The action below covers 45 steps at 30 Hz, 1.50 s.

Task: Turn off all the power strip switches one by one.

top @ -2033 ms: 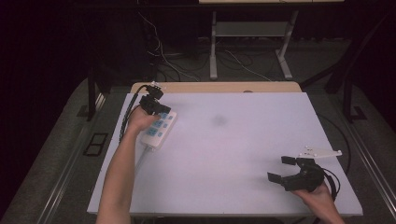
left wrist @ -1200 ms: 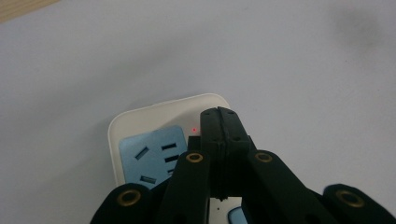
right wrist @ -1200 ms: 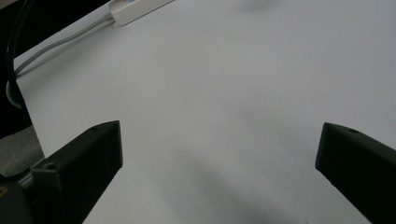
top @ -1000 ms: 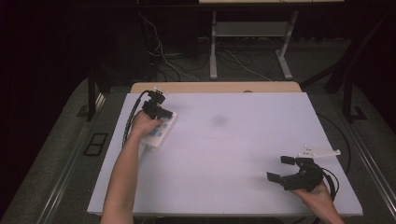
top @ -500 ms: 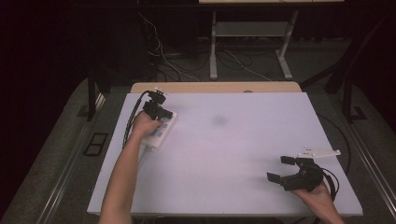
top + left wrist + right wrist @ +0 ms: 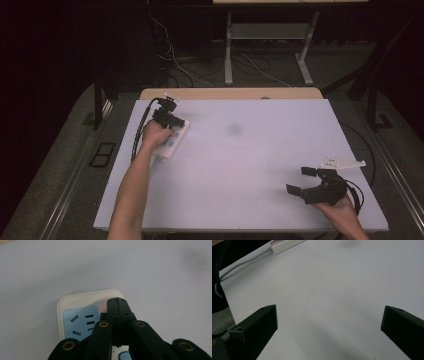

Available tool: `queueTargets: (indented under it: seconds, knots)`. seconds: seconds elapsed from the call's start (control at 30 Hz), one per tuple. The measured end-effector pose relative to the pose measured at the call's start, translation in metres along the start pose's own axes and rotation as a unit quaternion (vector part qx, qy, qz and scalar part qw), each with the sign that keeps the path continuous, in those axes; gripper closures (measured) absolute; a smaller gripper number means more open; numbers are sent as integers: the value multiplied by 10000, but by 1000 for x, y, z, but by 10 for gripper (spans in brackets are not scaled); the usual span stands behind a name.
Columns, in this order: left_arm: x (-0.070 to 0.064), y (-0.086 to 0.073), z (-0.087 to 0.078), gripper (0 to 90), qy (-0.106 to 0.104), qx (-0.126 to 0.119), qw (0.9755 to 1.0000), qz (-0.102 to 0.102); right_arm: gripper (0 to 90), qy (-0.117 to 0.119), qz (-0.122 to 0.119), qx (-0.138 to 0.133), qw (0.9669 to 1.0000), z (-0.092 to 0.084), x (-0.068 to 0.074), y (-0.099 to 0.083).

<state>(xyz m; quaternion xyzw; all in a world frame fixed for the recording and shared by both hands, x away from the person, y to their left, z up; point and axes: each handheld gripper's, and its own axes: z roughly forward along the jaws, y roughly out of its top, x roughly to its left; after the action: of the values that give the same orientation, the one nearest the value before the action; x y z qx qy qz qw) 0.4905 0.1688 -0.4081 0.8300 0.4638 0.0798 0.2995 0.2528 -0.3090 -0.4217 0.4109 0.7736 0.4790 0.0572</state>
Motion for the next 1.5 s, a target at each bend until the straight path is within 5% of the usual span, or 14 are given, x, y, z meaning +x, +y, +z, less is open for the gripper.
queueTargets:
  seconds: [0.13, 0.23, 0.33, 0.77, 0.87, 0.97, 1.17, 1.27, 1.5]
  knots:
    - [-2, 1, -4, 897, 51, -176, 9998, -83, 5, -2, 1, -3, 10000, 0, 0, 0]
    - [-6, -1, -6, 896, 255, -83, 9996, 101, 5, -8, 2, -29, 10000, -1, 0, 0]
    - [-6, -4, -15, 897, 292, -329, 9990, 78, 5, -4, 1, -30, 10000, -1, 0, 1]
    - [-16, -17, -46, 890, 40, -1082, 9941, 64, 5, -34, 7, -70, 10000, -4, -1, 1]
    - [-22, -20, -53, 748, 57, -1156, 9931, 180, 5, -31, 28, -97, 9999, -4, -1, 1]
    - [-26, -24, -63, 565, 28, -1300, 9915, 80, 5, -30, 25, -105, 9999, -4, -1, 1]
    - [-38, -39, -84, 169, -301, -1731, 9844, -126, 5, -19, 22, -134, 9999, -5, -1, 1]
    - [-47, -44, -90, 0, -401, -1656, 9852, -190, 5, -20, 20, -145, 9999, -5, 0, 1]
    - [-72, -65, -107, 0, -406, -1903, 9808, 136, 5, -26, 35, -185, 9998, -6, -1, 2]
